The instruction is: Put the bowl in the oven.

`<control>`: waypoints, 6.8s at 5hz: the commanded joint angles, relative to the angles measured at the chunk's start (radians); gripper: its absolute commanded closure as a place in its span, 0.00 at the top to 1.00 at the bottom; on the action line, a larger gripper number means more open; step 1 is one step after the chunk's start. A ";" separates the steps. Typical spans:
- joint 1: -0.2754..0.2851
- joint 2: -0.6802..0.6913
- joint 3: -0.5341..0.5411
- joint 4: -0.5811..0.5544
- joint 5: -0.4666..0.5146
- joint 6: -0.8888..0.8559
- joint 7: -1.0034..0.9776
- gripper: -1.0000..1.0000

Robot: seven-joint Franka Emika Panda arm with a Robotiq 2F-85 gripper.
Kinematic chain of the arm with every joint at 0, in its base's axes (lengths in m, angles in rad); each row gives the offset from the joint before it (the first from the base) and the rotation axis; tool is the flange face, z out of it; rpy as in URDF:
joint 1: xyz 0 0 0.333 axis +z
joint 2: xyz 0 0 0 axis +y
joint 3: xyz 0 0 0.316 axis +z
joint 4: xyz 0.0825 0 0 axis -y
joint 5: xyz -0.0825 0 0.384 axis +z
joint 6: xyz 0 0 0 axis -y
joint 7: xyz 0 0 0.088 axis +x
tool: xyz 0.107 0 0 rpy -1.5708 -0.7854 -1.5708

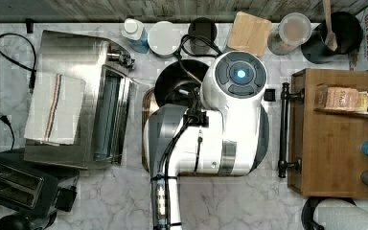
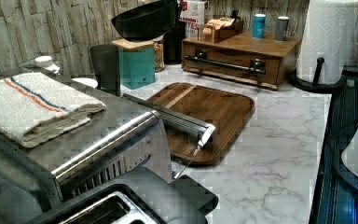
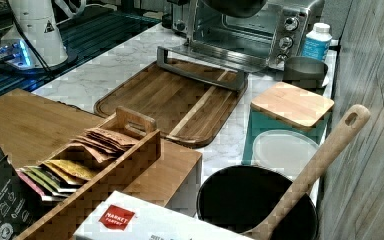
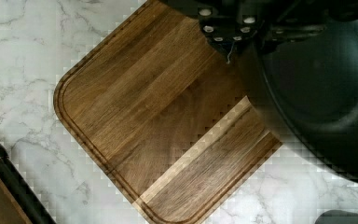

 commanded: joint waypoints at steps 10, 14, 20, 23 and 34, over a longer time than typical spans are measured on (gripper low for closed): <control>0.163 0.047 0.183 -0.336 0.089 0.576 -0.289 0.00; 0.149 0.151 0.249 -0.253 0.711 0.673 -0.931 0.00; 0.156 0.304 0.251 -0.163 0.942 0.664 -1.002 1.00; 0.128 0.245 0.213 -0.209 0.924 0.687 -0.938 1.00; 0.155 0.140 0.102 -0.241 0.830 0.660 -0.827 1.00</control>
